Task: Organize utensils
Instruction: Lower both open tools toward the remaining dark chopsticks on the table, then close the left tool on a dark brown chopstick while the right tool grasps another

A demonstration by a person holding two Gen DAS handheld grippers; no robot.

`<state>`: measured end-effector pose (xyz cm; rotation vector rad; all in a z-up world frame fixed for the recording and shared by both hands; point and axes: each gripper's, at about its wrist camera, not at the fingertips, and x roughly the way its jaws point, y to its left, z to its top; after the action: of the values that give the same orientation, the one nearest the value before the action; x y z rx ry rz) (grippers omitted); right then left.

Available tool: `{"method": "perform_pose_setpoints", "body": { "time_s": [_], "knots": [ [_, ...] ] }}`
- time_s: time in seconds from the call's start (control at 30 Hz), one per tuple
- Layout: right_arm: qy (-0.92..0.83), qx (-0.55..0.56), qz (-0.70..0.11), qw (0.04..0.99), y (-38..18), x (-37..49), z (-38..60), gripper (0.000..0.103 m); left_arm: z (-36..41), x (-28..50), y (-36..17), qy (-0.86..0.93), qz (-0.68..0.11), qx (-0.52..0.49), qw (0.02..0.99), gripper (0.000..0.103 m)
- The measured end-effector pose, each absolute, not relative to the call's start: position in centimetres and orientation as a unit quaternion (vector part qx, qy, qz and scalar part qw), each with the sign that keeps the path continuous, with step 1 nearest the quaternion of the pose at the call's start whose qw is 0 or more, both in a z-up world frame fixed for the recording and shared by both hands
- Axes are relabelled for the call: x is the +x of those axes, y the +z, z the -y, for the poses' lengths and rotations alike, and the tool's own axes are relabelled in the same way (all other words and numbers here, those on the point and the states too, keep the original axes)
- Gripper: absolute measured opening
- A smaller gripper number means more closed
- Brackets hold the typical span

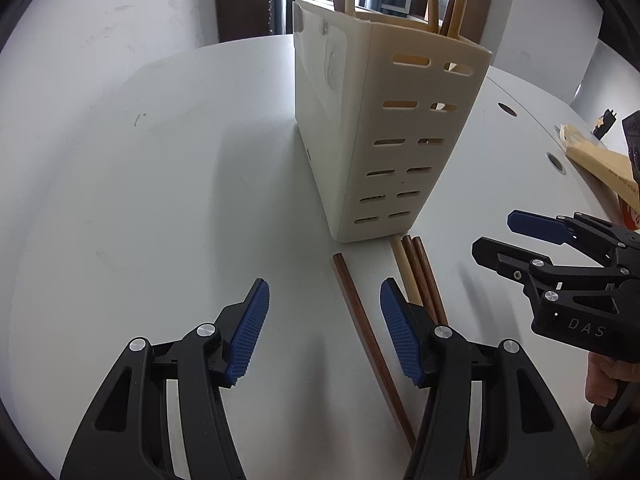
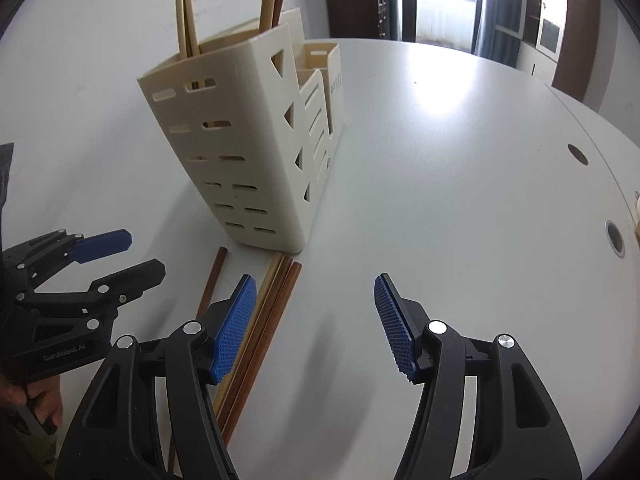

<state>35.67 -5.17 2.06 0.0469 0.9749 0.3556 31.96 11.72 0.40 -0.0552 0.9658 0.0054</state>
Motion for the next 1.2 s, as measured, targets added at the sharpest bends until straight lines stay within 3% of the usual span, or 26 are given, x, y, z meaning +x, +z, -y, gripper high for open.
{"method": "perform_pose_setpoints", "body": {
  "time_s": [0.87,1.1,1.2],
  "knots": [
    [0.139,0.000,-0.522,0.842,-4.0,37.9,1.7,0.061,-12.0,33.3,-4.1,-0.013,-0.502,-0.023,0.864,0.058],
    [0.130,-0.023,-0.521,0.844,-4.3,36.7,0.5,0.061,-10.9,33.7,-4.4,-0.005,-0.503,0.001,0.864,0.053],
    [0.128,-0.032,-0.519,0.844,-4.0,36.2,0.3,0.049,-10.9,34.2,-4.1,-0.002,-0.510,-0.006,0.860,0.044]
  ]
}}
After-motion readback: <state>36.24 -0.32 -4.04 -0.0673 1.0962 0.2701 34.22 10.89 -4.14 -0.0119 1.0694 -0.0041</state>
